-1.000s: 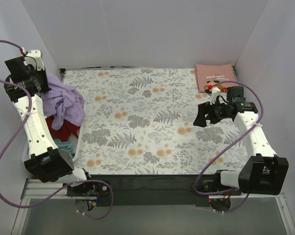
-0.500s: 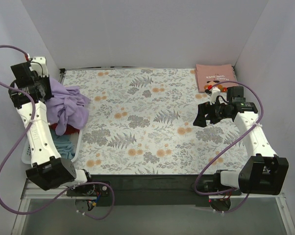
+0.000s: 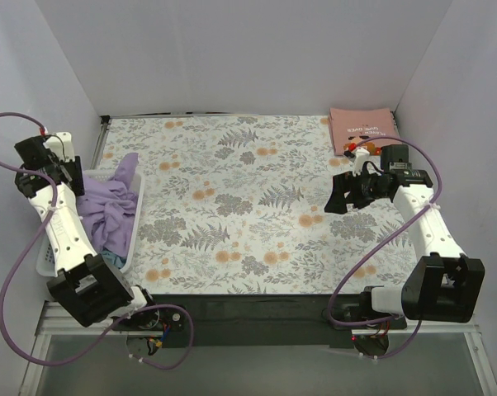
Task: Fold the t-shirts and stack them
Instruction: Move the tshirt to the center of the board, then flatten the tshirt out
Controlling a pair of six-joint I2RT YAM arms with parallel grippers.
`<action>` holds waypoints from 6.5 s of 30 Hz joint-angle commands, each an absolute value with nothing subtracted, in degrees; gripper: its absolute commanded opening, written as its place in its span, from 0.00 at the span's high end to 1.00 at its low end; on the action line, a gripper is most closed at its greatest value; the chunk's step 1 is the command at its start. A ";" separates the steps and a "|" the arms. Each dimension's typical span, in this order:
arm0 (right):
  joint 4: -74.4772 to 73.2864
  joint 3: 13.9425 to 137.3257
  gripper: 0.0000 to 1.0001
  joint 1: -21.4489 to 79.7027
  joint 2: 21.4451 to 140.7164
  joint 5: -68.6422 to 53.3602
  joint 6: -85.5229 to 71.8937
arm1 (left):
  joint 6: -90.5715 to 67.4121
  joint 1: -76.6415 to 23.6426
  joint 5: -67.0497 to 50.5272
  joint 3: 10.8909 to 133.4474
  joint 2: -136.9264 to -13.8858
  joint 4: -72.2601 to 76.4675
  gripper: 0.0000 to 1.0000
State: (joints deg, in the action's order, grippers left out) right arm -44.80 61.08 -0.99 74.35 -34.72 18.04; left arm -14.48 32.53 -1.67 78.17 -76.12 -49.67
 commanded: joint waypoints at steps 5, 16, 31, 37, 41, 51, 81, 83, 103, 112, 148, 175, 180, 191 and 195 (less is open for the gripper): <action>-45.53 62.93 0.02 -0.88 75.06 -35.77 18.54 | -11.08 32.34 -14.48 79.37 -75.15 -55.54 0.48; -45.62 63.28 0.02 -0.88 76.46 -35.77 18.28 | -9.49 28.13 -16.71 76.73 -71.81 -58.28 0.48; -45.70 64.25 0.02 -0.70 77.87 -35.95 18.11 | -14.49 27.95 -14.94 87.60 -69.88 -53.18 1.00; -45.79 64.34 0.02 -0.44 78.31 -35.77 18.11 | -17.84 27.95 -17.39 99.83 -71.28 -49.85 1.00; -45.70 64.51 0.02 -0.35 78.57 -35.86 18.02 | -21.26 27.69 -25.82 107.46 -71.98 -45.98 1.00; -45.62 65.04 0.02 -0.35 78.93 -35.42 17.93 | -46.91 12.94 -43.15 129.78 -85.24 -24.56 1.00; -46.67 63.90 0.02 -6.24 73.82 -30.67 23.28 | -37.82 6.15 -48.09 64.43 -73.48 -32.85 0.17; -46.50 63.20 0.02 -5.98 75.66 -30.24 23.90 | -31.60 4.59 -50.87 62.76 -73.04 -35.57 0.18; -37.09 84.02 0.29 -0.96 106.26 -22.85 14.24 | -9.94 -47.19 -18.46 72.12 -96.92 -12.23 0.37; -37.18 83.50 0.30 -6.23 104.68 -26.18 13.89 | -15.99 -50.45 -19.33 92.54 -122.15 -3.79 0.41; -41.66 82.79 0.29 -12.48 100.81 -30.40 19.25 | -32.15 -48.27 -30.64 109.35 -122.68 -23.12 1.00; -41.40 89.39 0.31 4.82 112.50 -29.19 25.47 | -40.34 5.89 -37.89 77.59 -74.44 -18.19 1.00; -41.40 86.49 0.37 6.77 111.01 -26.72 30.75 | -37.36 6.06 -34.01 81.82 -78.57 -20.30 1.00; -40.52 87.54 0.41 7.73 114.78 -17.84 28.13 | -36.91 6.06 -36.21 85.34 -84.90 -20.74 1.00; -40.08 85.96 0.38 9.22 115.75 -17.14 27.07 | -36.12 6.07 -36.12 84.38 -84.55 -20.74 1.00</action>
State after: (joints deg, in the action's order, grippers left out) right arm -40.49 85.78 7.75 115.22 -18.68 28.40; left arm -37.43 5.76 -35.14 82.59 -86.19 -20.95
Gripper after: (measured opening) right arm 0.616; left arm 0.007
